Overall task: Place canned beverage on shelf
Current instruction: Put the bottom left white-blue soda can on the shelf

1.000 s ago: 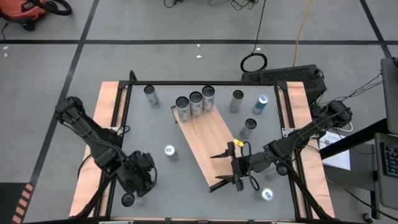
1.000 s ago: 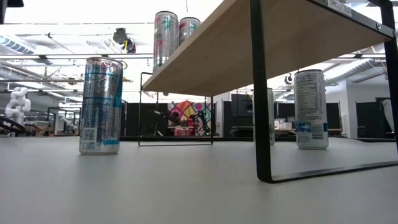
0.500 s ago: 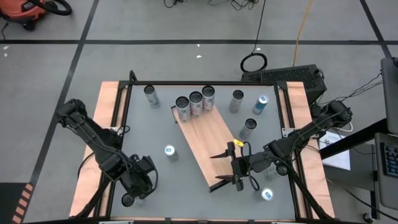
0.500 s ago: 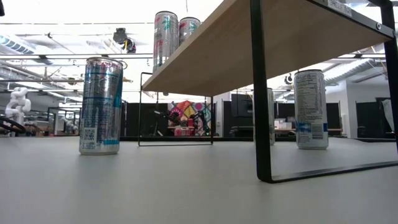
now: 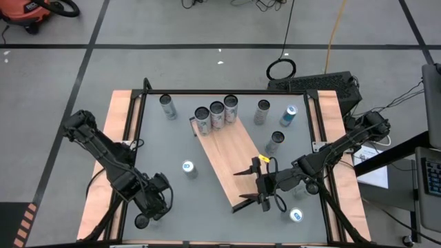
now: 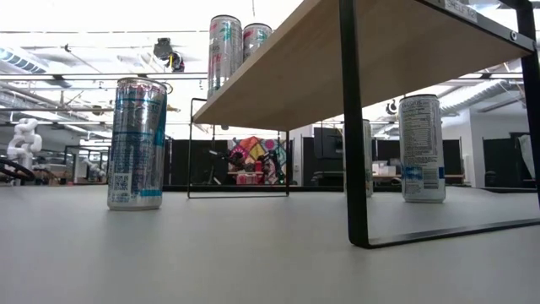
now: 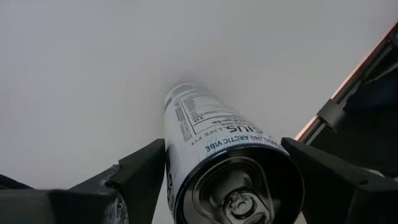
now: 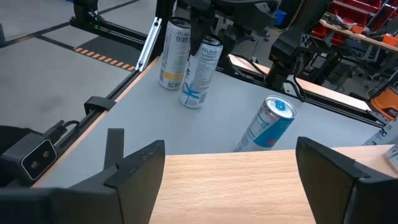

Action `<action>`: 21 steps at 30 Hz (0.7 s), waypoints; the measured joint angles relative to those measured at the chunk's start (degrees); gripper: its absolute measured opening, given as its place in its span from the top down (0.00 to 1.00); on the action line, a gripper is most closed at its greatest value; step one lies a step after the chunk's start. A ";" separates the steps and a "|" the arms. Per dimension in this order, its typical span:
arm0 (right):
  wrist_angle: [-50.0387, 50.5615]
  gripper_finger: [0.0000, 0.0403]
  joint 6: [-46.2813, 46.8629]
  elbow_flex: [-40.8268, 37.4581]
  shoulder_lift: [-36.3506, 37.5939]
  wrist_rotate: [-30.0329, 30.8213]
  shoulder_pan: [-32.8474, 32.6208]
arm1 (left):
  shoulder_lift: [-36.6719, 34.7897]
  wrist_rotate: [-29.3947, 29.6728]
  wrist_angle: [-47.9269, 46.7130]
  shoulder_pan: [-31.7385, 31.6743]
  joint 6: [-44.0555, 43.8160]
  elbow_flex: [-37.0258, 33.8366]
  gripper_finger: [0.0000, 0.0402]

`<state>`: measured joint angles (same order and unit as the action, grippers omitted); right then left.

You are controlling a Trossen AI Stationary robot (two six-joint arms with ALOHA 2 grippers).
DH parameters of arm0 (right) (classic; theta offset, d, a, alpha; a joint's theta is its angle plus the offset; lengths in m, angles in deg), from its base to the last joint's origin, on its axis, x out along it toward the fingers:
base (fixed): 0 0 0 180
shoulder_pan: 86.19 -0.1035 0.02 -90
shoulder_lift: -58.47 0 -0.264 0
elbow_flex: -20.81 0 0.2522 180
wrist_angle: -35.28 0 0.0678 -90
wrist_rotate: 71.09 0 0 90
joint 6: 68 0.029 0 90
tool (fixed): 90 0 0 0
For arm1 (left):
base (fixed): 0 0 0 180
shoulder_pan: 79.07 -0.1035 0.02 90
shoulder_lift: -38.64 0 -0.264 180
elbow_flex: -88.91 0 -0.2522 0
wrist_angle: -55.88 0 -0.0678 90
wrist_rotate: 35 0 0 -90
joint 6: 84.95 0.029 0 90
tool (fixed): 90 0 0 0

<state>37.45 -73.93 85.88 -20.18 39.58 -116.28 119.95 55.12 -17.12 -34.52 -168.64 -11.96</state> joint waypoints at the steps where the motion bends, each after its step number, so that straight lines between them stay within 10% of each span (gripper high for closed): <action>1: -0.01 0.26 -0.20 0.00 0.00 0.00 0.01 | 0.20 -0.09 -0.01 0.00 0.00 0.00 0.26; 21: -0.17 0.26 -3.95 0.00 0.00 -1.64 0.01 | 1.71 -3.48 -0.02 -0.51 -3.49 0.11 0.36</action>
<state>37.28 -77.87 85.88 -20.18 37.94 -116.28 121.67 51.64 -17.14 -35.03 -172.13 -11.85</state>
